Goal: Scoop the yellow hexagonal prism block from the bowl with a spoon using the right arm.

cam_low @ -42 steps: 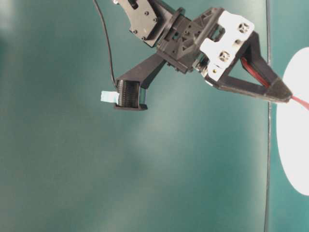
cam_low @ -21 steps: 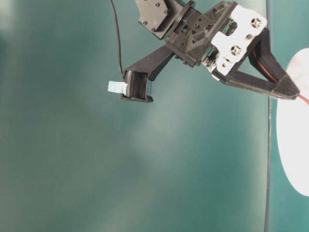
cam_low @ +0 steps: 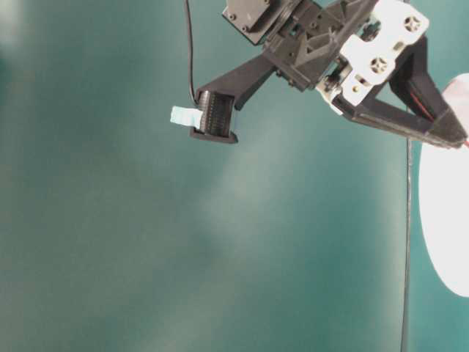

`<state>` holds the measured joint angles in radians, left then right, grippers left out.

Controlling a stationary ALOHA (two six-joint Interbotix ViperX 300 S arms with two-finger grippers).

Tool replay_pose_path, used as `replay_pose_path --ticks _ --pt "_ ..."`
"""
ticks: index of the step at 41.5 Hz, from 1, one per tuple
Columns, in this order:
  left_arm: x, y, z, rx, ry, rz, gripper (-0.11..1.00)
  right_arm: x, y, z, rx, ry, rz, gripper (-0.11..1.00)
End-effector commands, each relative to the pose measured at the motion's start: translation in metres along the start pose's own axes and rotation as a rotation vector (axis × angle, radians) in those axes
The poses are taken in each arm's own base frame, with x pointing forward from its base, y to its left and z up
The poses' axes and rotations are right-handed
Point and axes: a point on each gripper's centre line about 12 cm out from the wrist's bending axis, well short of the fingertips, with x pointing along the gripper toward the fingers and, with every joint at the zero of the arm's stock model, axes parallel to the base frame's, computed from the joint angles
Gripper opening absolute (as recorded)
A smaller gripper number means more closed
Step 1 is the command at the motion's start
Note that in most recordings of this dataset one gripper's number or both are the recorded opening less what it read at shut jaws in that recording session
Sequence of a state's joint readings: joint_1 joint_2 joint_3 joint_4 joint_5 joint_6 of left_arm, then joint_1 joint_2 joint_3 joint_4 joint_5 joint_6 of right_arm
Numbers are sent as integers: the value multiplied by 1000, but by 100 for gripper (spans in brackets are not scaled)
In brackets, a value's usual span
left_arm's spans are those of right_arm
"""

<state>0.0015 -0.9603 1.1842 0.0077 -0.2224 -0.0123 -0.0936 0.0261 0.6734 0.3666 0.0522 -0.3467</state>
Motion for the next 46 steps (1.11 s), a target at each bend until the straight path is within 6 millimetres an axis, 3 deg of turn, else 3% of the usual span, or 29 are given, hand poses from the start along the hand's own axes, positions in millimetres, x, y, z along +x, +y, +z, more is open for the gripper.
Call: replay_pose_path --ticks 1,32,46 --pt "2 0 7 5 -15 -1 0 -5 2 9 0 -46 -4 24" --pt "3 0 8 3 -17 -1 0 -6 10 12 -38 -107 -9 24" --pt "3 0 8 0 -17 -1 0 -18 6 6 -41 -176 -39 24"
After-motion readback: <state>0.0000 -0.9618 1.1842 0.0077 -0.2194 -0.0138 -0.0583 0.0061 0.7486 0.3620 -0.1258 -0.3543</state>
